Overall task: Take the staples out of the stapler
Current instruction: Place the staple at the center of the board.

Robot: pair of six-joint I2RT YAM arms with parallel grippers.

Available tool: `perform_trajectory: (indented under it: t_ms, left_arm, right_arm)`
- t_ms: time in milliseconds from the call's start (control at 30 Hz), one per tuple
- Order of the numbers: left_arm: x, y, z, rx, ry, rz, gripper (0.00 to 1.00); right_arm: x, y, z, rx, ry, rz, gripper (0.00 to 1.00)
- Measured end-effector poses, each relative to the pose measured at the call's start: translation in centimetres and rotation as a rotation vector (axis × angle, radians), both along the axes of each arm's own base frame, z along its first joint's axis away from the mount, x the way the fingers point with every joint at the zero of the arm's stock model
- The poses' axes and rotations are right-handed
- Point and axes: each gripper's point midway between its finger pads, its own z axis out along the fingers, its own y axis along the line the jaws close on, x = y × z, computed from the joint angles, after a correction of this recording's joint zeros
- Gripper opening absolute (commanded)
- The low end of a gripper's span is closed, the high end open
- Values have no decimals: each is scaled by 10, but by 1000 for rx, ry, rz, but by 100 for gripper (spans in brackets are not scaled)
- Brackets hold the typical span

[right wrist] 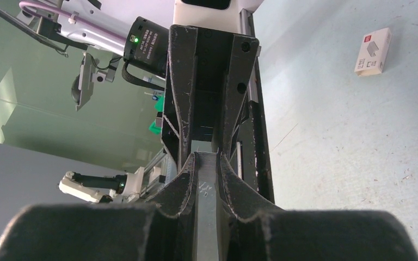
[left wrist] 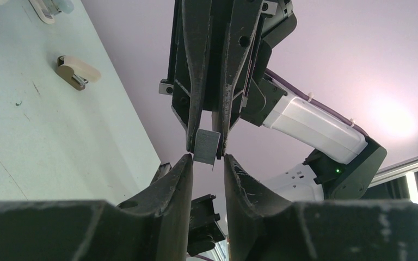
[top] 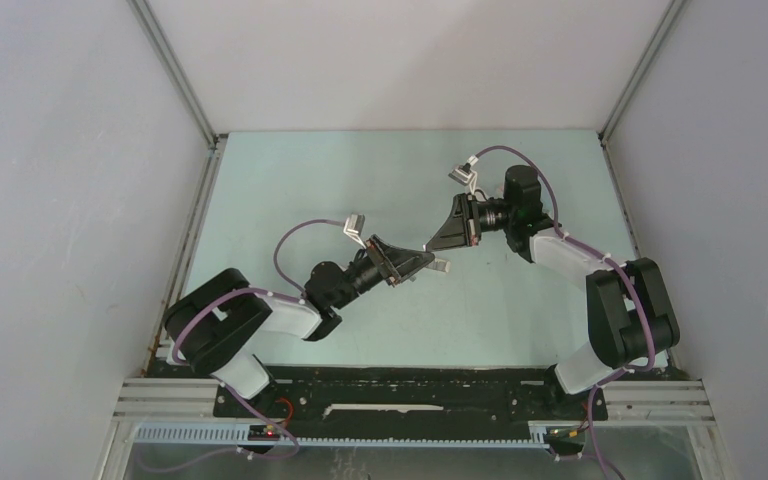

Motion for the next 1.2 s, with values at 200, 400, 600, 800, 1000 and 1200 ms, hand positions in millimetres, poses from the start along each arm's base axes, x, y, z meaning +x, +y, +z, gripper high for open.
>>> perform_trajectory:
  t_ms: [200,400,600,800,1000,1200]
  left_arm:
    - [1,0,-2,5,4,1,23]
    - [1,0,-3,5,4,0,17]
    - [1,0,-2,6,0,0,15]
    - [1,0,-2,8,-11,2,15]
    - [-2,5,-16,46,-5,14,15]
    - [-5,12,-25,127,-11,27,15]
  right_arm:
    - [0,0,0,0,3,-1,14]
    - [0,0,0,-1,4,-2,20]
    - [1,0,0,-1,3,-4,47]
    - [1,0,-1,-2,-2,-5,62]
    - [5,-7,2,0,-21,-28,65]
    - [17,-31,13,4,-103,-110,64]
